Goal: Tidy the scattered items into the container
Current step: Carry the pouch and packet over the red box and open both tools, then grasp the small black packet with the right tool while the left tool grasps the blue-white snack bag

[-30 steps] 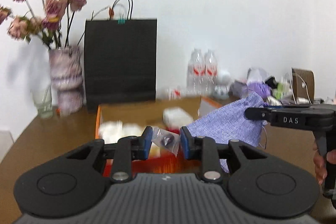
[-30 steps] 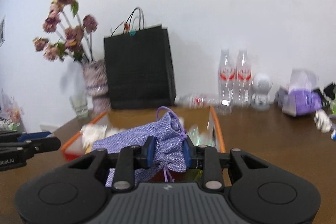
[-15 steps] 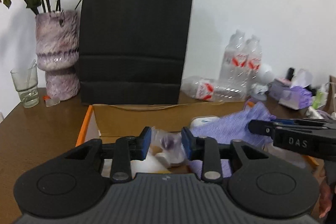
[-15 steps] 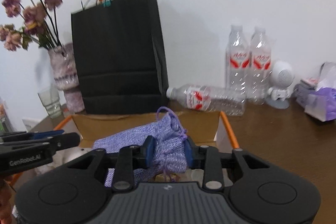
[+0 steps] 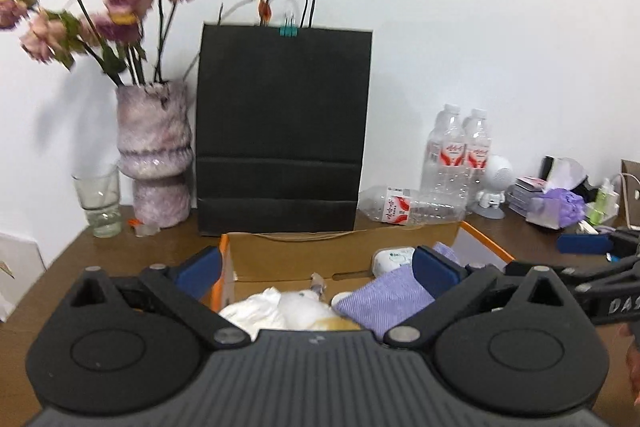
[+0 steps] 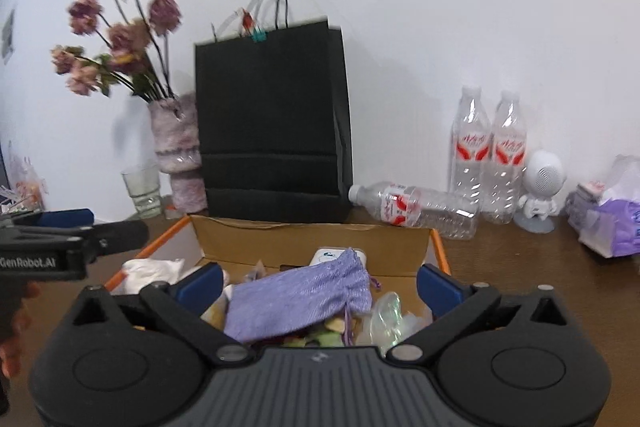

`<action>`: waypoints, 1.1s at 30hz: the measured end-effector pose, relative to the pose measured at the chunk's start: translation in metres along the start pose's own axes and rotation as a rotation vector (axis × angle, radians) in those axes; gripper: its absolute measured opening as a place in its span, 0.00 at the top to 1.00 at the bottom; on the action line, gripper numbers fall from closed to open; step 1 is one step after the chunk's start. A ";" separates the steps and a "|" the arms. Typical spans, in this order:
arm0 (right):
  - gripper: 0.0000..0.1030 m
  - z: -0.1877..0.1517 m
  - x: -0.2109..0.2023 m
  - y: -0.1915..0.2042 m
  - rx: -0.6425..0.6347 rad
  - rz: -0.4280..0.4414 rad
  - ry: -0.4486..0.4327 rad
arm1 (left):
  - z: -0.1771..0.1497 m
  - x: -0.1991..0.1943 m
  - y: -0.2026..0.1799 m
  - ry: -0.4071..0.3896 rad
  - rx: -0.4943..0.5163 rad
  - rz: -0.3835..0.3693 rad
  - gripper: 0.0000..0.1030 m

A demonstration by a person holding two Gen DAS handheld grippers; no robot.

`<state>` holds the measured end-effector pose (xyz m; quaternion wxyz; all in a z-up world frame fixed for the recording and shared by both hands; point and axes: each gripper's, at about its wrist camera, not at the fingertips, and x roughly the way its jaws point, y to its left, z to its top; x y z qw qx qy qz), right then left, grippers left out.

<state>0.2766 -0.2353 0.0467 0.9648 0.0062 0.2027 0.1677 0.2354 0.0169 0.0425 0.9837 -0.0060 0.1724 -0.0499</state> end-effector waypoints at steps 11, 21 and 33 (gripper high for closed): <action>0.09 -0.085 -0.065 0.013 -0.075 0.012 0.131 | -0.074 -0.052 0.019 0.183 -0.009 0.022 0.00; 0.28 -0.112 -0.037 0.023 -0.110 -0.023 0.237 | -0.105 -0.032 0.033 0.307 -0.177 0.056 0.14; 0.90 -0.118 -0.032 0.023 -0.087 -0.021 0.263 | -0.111 -0.022 0.035 0.311 -0.252 0.056 0.86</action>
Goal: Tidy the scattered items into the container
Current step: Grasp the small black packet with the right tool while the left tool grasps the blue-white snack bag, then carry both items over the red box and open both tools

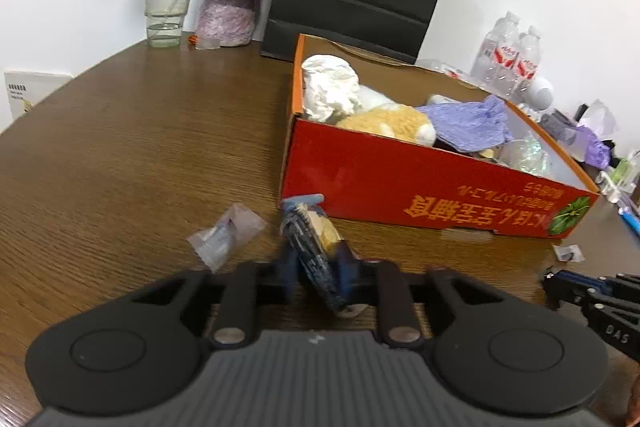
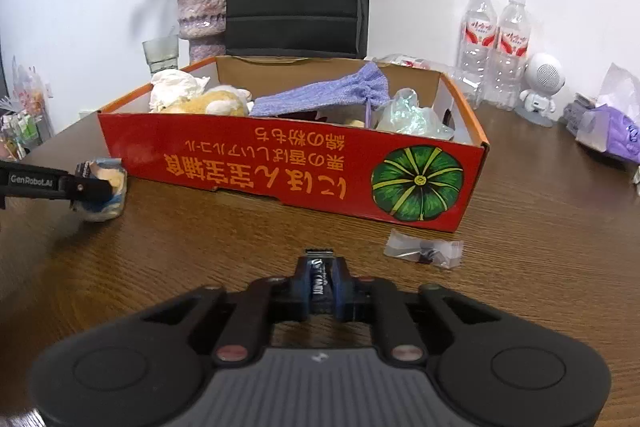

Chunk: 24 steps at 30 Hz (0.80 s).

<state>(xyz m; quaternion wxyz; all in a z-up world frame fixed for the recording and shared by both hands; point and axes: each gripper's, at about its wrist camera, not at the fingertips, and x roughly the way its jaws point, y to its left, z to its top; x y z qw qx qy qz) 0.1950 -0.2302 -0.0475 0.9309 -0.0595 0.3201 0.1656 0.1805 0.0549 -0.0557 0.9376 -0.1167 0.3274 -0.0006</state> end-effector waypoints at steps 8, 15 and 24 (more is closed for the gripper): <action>0.91 -0.004 -0.025 -0.002 0.076 -0.005 -0.082 | -0.008 -0.034 -0.010 -0.097 0.035 -0.059 0.91; 0.91 -0.008 -0.057 -0.001 0.127 0.024 -0.145 | -0.012 -0.069 -0.021 -0.140 0.075 -0.127 0.91; 0.91 0.028 -0.069 -0.004 0.085 0.009 -0.222 | 0.032 -0.078 -0.046 -0.229 0.164 -0.151 0.91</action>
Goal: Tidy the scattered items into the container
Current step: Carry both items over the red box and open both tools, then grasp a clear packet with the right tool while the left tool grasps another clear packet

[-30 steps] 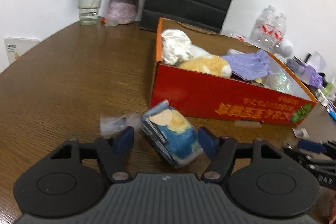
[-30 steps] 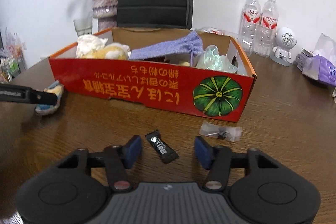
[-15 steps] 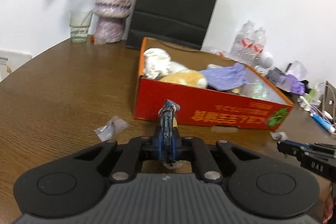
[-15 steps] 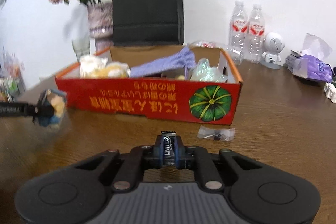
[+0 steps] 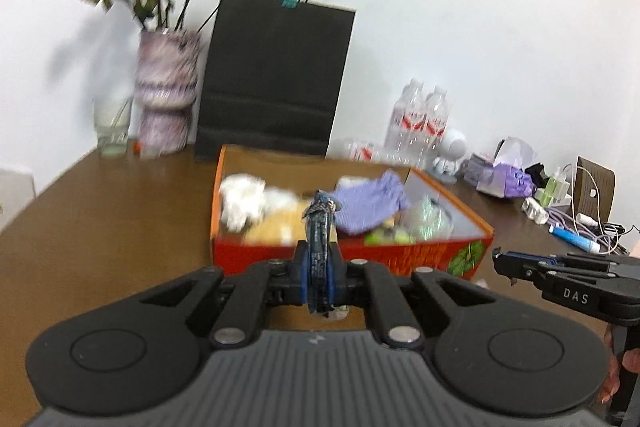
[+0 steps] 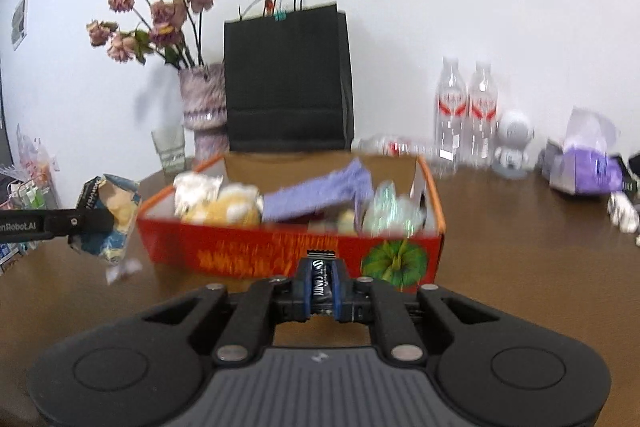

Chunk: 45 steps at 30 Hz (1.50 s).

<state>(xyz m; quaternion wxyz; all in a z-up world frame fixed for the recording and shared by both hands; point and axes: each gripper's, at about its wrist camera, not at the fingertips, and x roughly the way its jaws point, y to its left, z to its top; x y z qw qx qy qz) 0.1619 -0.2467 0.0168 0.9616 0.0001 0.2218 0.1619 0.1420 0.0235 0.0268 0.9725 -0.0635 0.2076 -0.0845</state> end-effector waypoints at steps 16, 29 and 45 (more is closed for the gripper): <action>0.91 0.074 0.144 -0.017 -0.007 -0.004 0.068 | 0.051 0.148 0.012 0.040 -0.065 0.029 0.91; 0.16 0.073 0.108 -0.025 -0.019 0.000 -0.003 | 0.051 0.106 -0.003 -0.052 0.077 0.041 0.00; 0.18 -0.031 0.058 -0.054 0.013 -0.144 0.185 | -0.037 0.046 0.076 0.218 0.105 0.256 0.00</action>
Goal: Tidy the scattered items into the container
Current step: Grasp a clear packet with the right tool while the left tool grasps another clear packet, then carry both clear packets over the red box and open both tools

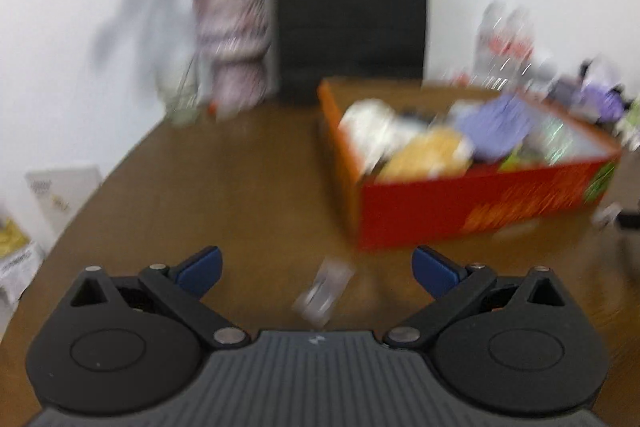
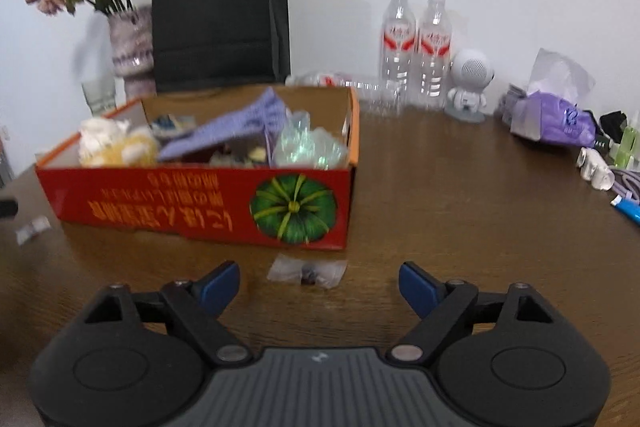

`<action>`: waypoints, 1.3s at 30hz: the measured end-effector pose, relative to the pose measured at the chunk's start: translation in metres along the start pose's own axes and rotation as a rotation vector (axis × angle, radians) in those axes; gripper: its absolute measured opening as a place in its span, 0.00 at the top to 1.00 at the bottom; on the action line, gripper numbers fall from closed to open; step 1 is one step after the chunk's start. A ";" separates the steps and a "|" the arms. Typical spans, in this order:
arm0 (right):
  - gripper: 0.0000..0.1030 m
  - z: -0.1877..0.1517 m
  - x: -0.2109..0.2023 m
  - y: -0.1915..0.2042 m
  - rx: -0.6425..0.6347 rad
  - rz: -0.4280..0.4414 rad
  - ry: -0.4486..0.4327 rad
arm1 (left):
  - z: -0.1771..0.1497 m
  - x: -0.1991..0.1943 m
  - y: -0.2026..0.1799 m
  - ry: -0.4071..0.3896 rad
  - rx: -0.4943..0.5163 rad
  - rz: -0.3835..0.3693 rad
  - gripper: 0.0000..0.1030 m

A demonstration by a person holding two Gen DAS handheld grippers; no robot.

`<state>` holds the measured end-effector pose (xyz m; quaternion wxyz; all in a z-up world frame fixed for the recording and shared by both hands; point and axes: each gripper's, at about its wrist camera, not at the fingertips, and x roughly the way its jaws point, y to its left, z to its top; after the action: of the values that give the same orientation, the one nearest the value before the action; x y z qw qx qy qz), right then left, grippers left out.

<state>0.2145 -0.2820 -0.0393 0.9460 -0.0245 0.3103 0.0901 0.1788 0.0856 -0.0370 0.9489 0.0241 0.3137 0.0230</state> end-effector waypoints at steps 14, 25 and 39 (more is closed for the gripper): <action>1.00 0.001 0.021 0.013 0.019 0.018 0.030 | -0.011 0.017 -0.004 0.014 0.014 -0.088 0.82; 0.99 -0.006 -0.003 0.023 0.035 0.047 -0.021 | -0.017 -0.009 -0.015 -0.065 -0.019 -0.142 0.84; 0.58 0.007 -0.012 0.036 -0.009 0.077 -0.039 | -0.002 -0.043 -0.054 -0.165 0.004 -0.263 0.84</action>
<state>0.2025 -0.2473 -0.0264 0.9476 -0.0150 0.2920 0.1285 0.1449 0.0296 -0.0159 0.9663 -0.0132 0.2351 -0.1042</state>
